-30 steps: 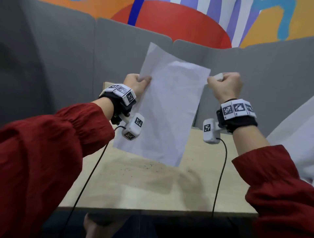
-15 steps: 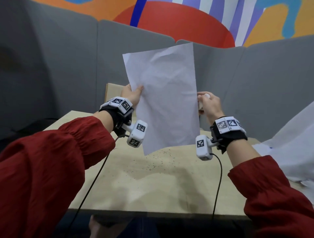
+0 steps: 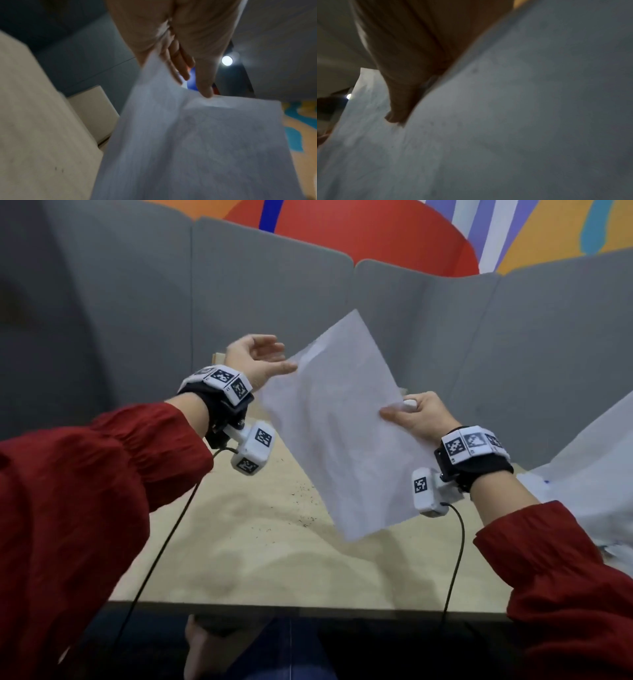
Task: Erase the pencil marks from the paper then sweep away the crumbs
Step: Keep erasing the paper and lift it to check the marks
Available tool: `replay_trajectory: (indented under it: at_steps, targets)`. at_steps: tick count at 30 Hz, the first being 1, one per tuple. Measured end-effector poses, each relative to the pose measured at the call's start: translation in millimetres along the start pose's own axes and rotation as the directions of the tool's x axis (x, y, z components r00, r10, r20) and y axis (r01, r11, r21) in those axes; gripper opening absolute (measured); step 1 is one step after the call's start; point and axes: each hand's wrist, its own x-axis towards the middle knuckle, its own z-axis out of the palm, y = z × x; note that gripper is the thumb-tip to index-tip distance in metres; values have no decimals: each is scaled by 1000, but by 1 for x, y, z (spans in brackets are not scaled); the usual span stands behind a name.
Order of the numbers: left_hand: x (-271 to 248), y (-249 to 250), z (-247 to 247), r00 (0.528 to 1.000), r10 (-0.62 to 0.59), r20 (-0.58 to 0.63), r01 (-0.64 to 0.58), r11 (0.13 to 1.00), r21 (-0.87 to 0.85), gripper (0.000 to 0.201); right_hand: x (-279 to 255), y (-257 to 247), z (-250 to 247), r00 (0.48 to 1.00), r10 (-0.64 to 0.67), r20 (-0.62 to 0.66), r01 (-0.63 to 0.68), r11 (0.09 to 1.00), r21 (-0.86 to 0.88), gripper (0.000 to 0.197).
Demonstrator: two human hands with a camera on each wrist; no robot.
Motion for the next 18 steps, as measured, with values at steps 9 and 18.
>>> replay_trajectory:
  at_steps: [9,18]
  targets:
    - [-23,-13,35,964,-50,262,-29,957,289,20,-3,-16,1,997,-58,58,80,838,-540,45]
    - [-15,-33,21,998,-59,-1,59,991,119,35,2,-13,-36,732,-531,-427,173,751,-637,36]
